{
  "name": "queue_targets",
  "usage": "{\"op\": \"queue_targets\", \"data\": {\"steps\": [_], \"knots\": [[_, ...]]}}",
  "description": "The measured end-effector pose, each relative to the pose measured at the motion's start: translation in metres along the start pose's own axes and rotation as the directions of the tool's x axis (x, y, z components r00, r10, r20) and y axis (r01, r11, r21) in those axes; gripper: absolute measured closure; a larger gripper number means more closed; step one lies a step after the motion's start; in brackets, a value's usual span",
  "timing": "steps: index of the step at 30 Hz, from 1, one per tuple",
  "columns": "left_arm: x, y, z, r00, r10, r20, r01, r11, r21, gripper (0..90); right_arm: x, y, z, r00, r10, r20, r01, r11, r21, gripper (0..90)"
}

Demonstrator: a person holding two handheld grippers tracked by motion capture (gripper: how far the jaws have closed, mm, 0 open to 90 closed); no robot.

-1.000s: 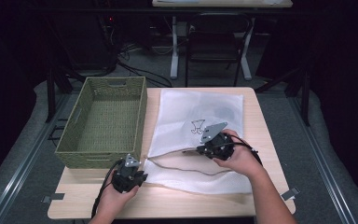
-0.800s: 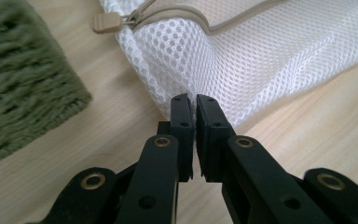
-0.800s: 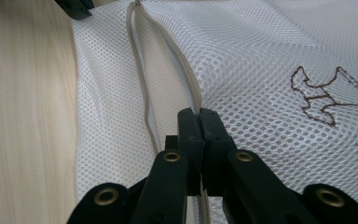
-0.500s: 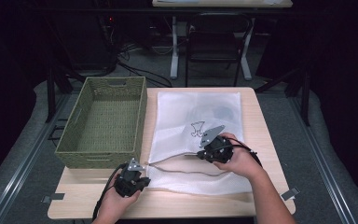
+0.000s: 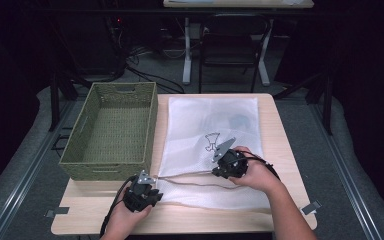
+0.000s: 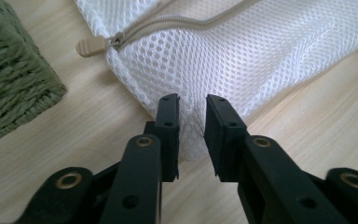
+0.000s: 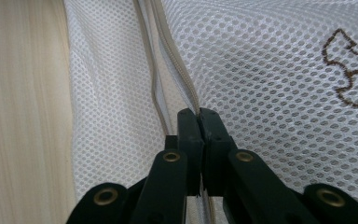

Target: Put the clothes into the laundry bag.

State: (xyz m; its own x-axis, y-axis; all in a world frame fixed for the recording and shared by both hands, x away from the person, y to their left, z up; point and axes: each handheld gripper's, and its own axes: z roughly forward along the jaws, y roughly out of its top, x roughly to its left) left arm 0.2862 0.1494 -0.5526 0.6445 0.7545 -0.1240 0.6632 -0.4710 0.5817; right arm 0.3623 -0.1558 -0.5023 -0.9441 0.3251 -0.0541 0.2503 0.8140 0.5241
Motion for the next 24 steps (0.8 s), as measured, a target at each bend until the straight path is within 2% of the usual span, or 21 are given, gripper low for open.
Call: {"op": "queue_targets", "data": {"steps": [2,4,7,13,24], "knots": [[0.0009,0.0004,-0.0018,1.0000,-0.002,-0.007,0.002,0.9999,-0.013,69.8,-0.0011,-0.0006,0.0030,0.9999,-0.014,-0.004,0.014,0.9999,0.003,88.6],[0.0017,0.0004,-0.0023,0.9999,-0.006,-0.014,0.006,0.9995,-0.030,66.6,-0.0007,-0.0012,0.0049,1.0000,-0.004,-0.008,0.004,0.9999,0.011,88.6],[0.0025,0.0004,-0.0026,0.9997,-0.014,-0.021,0.013,0.9991,-0.040,63.6,-0.0006,-0.0015,0.0079,0.9998,-0.016,-0.008,0.016,0.9994,0.030,88.6],[0.0023,0.0012,-0.0018,0.9992,0.000,-0.039,-0.002,0.9990,-0.046,59.9,0.0009,-0.0014,0.0111,0.9998,-0.017,-0.009,0.017,0.9990,0.042,88.5],[0.0009,0.0016,0.0002,0.9995,0.005,-0.030,-0.006,0.9991,-0.042,58.2,-0.0001,-0.0015,0.0101,0.9996,-0.025,-0.016,0.026,0.9992,0.030,86.1]]}}
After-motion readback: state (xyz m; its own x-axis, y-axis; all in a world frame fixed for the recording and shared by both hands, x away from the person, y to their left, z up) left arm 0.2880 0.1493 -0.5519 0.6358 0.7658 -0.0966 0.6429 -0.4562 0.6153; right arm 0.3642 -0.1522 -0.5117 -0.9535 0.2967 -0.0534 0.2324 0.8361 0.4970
